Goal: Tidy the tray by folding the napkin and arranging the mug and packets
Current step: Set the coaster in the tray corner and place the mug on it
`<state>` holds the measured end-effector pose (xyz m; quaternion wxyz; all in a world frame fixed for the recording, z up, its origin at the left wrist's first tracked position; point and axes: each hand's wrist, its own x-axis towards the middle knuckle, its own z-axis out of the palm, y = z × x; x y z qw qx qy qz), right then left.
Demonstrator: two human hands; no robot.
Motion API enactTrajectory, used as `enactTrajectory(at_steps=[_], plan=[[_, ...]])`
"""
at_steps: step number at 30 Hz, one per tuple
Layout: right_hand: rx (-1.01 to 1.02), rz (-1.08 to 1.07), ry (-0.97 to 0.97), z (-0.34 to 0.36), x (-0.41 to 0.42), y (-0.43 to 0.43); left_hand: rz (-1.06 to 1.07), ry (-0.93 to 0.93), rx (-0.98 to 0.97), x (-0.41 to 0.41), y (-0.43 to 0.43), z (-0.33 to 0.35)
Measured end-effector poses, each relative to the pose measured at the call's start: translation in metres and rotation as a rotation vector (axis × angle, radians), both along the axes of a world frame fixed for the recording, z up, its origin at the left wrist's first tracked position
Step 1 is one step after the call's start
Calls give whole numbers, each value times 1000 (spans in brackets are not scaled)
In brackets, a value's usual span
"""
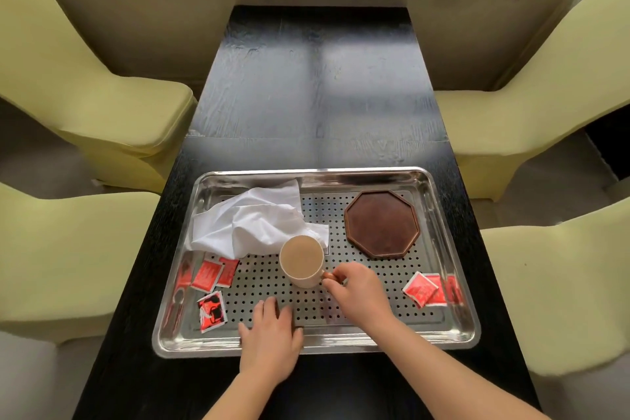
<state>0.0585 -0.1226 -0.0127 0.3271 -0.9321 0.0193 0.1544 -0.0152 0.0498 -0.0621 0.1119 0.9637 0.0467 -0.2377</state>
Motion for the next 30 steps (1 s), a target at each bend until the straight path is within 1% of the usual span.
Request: enactTrajectory(at_steps=[3,8,14,23,30], plan=[[0,-53,-28,4,-8,-23,6,-2,-3,1,-2,1],[51,-207,-69,13,-8,-59,12,-23,27,1,-4,-3],[64,-350,-81,18,19,-87,23,-34,41,-4,-2,-14],[93,-549,-67,7,62,-97,14,-20,28,-3,-2,-16],[105,-592,-59,-3,62,-93,3,-19,48,-4,-2,-18]])
